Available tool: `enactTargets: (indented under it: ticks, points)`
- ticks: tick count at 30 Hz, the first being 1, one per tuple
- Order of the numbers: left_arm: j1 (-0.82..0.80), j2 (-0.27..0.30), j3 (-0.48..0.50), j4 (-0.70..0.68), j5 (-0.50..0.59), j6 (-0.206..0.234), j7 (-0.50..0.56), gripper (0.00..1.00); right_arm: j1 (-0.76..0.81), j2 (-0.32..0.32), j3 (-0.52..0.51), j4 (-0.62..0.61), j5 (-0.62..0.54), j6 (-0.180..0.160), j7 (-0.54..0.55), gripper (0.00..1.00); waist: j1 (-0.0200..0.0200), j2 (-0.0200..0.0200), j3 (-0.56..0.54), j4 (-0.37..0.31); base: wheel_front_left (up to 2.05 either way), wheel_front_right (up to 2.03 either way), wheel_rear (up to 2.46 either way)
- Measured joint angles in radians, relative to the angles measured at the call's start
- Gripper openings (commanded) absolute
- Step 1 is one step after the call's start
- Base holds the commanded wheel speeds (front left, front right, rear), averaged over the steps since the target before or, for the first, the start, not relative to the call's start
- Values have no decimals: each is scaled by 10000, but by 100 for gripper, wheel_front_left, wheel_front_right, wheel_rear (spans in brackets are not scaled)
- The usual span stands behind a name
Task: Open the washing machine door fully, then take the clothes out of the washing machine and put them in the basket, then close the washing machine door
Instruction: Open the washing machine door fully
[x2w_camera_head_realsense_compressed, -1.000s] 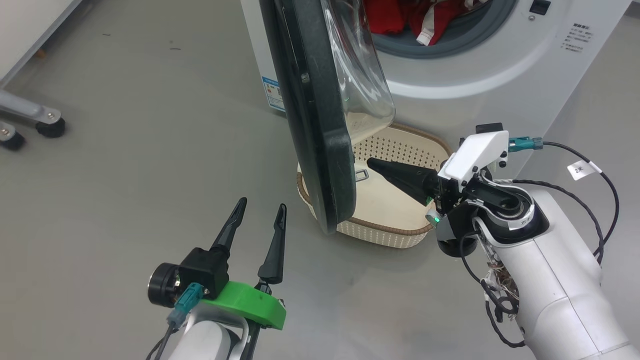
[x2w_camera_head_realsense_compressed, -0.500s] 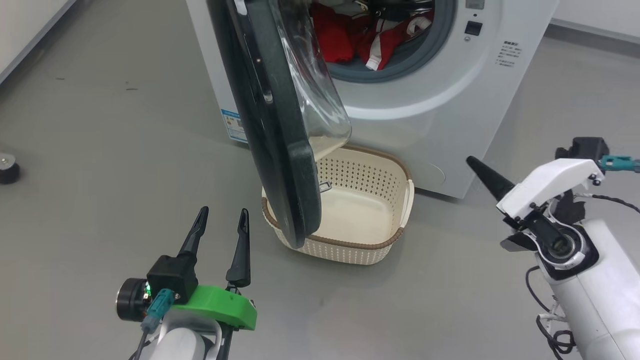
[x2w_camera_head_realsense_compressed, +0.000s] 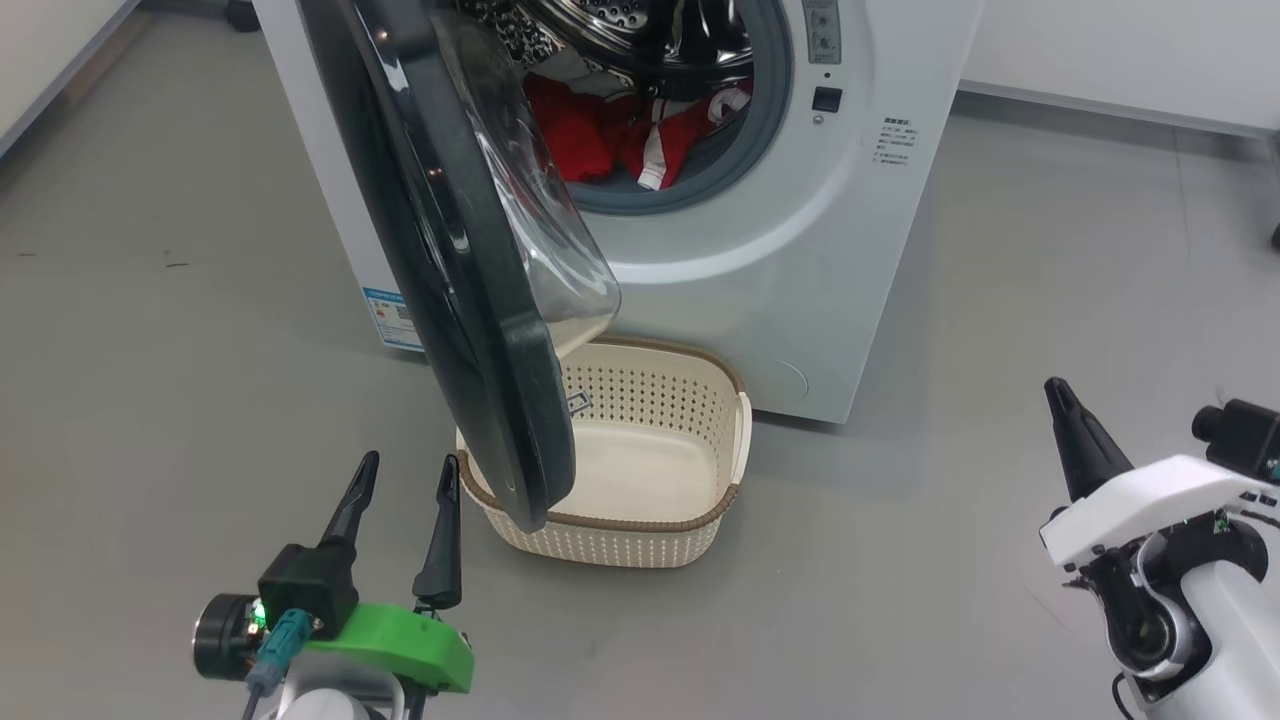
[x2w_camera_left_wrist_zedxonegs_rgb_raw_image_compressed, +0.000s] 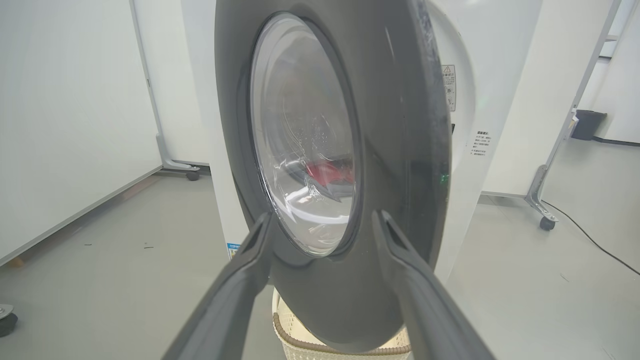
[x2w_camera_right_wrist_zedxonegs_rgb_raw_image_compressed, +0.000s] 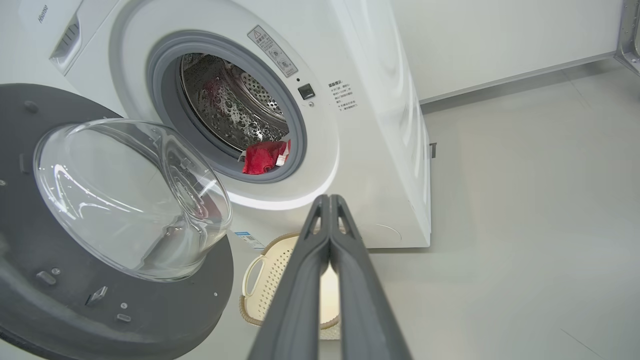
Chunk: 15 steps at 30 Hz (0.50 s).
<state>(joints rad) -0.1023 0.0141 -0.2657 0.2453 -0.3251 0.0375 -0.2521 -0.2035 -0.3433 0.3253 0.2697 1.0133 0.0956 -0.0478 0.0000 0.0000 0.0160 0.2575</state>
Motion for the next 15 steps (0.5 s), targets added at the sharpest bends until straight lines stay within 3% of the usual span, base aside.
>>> enactTargets:
  ticks: [8,9,10,11,15]
  points:
    - [253,12,558,-59,0,-4,0,100,1124,113,-2,-203,-830,-17,-1542,0,0,0,-281,-434,0,0,0]
    - [274,10,621,-67,0,-25,0,100,1188,88,52,-259,-1080,-19,-1753,4,0,0,-301,-481,0,0,0]
    - [283,12,675,-94,0,-46,0,100,1258,58,77,-339,-1329,-71,-1971,38,0,0,-315,-528,0,0,0]
    - [290,12,702,-125,0,-69,0,100,1324,52,52,-395,-1482,-165,-2102,100,0,0,-324,-572,0,0,0]
    - [313,10,803,-245,17,-90,0,100,1625,48,13,-600,-1983,-326,-2100,100,0,0,-278,-716,0,0,0]
